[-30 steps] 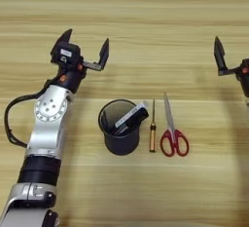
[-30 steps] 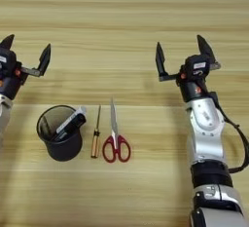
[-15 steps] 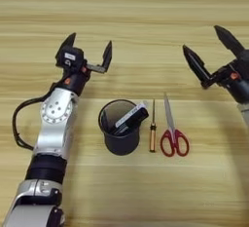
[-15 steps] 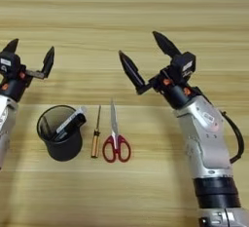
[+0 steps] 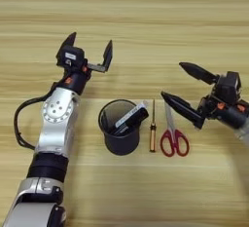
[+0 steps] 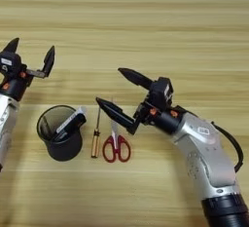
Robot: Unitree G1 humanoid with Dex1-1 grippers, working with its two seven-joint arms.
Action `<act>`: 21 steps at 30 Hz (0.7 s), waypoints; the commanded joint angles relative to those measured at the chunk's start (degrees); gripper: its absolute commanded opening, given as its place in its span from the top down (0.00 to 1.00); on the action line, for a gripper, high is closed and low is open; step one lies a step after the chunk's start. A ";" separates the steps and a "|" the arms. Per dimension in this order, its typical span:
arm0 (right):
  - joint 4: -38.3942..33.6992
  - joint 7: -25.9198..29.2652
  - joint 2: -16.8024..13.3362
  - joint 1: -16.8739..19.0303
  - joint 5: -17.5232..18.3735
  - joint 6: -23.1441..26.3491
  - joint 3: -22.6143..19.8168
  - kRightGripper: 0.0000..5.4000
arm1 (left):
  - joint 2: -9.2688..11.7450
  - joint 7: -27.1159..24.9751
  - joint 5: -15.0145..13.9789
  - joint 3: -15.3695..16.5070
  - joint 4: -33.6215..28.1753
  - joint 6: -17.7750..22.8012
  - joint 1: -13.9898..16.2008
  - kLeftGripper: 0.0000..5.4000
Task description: Move the objects on the table
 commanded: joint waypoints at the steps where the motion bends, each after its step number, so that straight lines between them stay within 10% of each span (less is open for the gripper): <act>1: -0.90 2.46 -2.06 0.93 -1.69 0.88 1.13 0.00 | -0.37 0.12 0.28 -0.13 0.55 -0.60 -1.18 0.00; 21: -3.23 9.99 -6.06 2.32 -8.51 -0.29 7.70 0.00 | -0.63 0.04 0.45 -0.52 0.66 -1.44 -0.74 0.00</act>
